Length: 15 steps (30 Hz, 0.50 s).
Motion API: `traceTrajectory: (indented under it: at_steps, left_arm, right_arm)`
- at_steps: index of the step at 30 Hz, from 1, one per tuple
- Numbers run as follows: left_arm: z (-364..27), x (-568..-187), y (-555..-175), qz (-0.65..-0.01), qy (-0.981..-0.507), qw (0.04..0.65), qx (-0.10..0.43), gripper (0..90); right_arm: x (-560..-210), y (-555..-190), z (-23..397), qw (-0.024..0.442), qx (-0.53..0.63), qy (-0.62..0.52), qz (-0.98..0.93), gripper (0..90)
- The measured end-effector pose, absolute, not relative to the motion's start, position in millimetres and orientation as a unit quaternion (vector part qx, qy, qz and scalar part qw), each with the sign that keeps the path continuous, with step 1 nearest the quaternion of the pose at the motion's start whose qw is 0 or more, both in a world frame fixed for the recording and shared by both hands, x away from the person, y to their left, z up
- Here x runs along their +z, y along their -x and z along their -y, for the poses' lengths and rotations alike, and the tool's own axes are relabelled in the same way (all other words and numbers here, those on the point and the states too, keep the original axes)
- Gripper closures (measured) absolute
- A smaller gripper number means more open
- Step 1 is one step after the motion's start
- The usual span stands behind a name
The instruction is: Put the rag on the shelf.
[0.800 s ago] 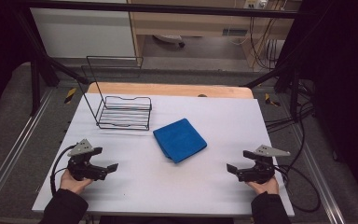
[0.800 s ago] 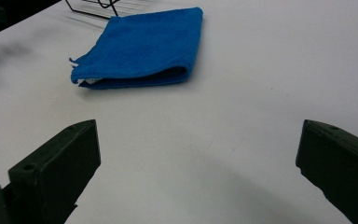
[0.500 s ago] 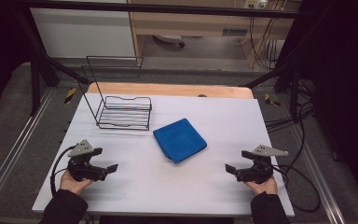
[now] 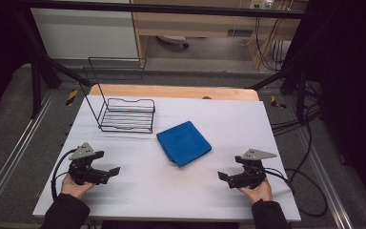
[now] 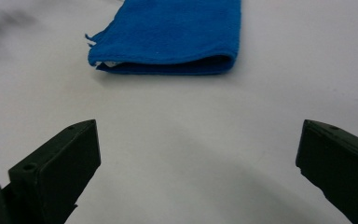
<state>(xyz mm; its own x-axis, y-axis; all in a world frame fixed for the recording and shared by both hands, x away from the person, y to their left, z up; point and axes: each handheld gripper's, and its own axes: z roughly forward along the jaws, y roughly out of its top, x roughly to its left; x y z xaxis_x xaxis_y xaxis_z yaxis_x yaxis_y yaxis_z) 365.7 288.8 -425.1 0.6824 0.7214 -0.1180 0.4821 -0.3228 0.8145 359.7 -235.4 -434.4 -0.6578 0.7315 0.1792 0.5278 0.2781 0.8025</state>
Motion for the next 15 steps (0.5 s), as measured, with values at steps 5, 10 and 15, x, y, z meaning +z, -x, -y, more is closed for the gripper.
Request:
traceTrajectory:
  at_steps: [5,10,15]
  left_arm:
    - [-289,-425,-366,-0.374,-0.804,0.443,0.135,3.0]
    - [-289,-426,-367,-0.376,-0.804,0.441,0.135,3.1]
    - [-289,-427,-367,-0.377,-0.803,0.440,0.135,3.1]
  right_arm:
    - [-434,-362,217,0.112,0.452,-0.386,-0.796,0.4]
    - [-431,-364,200,0.116,0.450,-0.380,-0.800,0.4]
    - [-428,-366,185,0.117,0.449,-0.370,-0.805,1.2]
